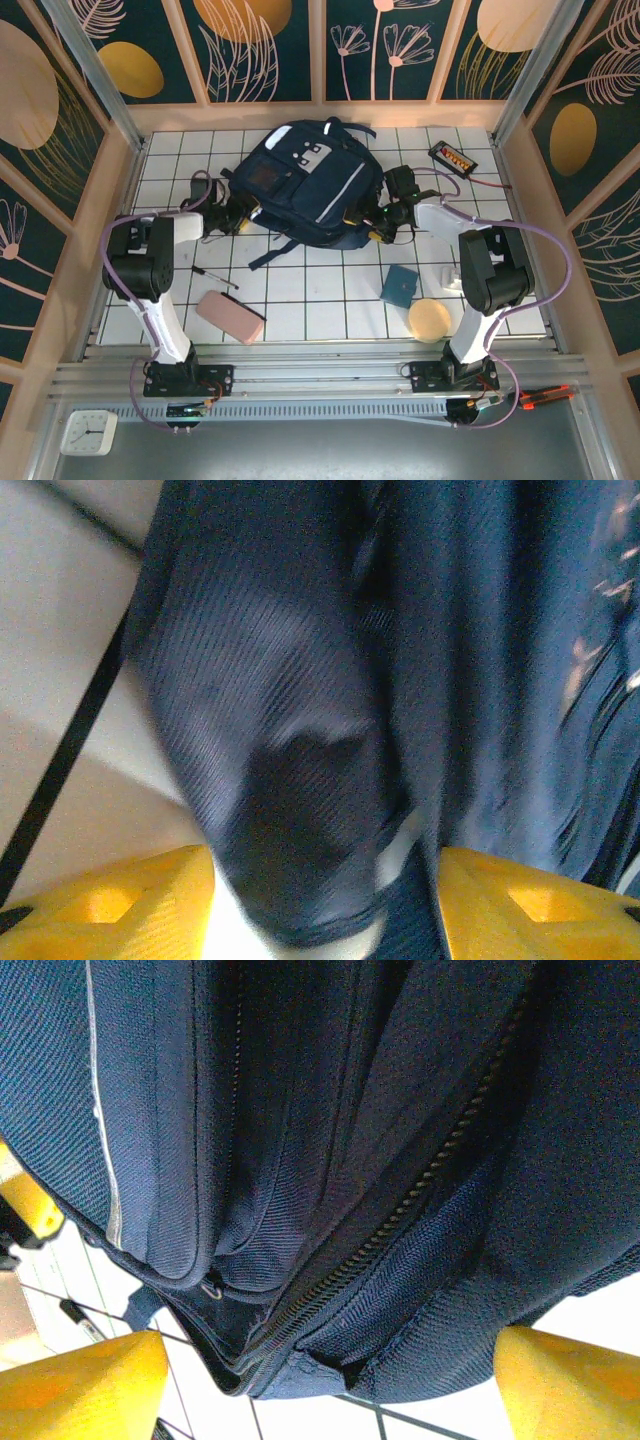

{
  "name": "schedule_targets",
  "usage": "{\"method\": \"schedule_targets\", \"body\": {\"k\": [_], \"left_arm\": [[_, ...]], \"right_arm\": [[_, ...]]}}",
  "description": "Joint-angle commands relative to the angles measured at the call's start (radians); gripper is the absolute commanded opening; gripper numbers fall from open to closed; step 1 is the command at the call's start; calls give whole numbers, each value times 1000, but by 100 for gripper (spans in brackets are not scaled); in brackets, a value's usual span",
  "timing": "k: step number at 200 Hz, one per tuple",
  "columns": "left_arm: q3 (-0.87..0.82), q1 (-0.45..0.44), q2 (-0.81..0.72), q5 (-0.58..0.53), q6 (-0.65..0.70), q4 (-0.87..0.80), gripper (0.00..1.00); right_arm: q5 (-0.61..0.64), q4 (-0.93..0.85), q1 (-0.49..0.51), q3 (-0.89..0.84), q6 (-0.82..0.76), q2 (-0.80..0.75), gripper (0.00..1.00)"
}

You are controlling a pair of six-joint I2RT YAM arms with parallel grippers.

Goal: Pack books, pencil case, and school supplies into a backpack

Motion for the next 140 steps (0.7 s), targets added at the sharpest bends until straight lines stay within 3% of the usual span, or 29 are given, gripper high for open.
{"method": "schedule_targets", "body": {"k": [1, 27, 69, 100, 133, 140], "left_arm": [[-91, -11, -31, 20, -29, -56, 61], [-158, -10, -25, 25, -81, 34, 61], [-49, -11, 100, 32, -101, 101, 56], [6, -11, 141, 32, -109, 107, 39], [-42, -11, 110, 40, -130, 138, 6], [-61, -11, 94, 43, -142, 155, 4]], "right_arm": [[2, 16, -5, -25, -20, -46, 85], [1, 15, -4, -29, -21, -57, 85], [10, -13, -3, -33, -28, -82, 85], [16, -20, -1, -55, -28, -113, 85], [37, 21, 8, -103, -41, -169, 85], [50, 37, 12, -116, -46, -189, 85]]}}
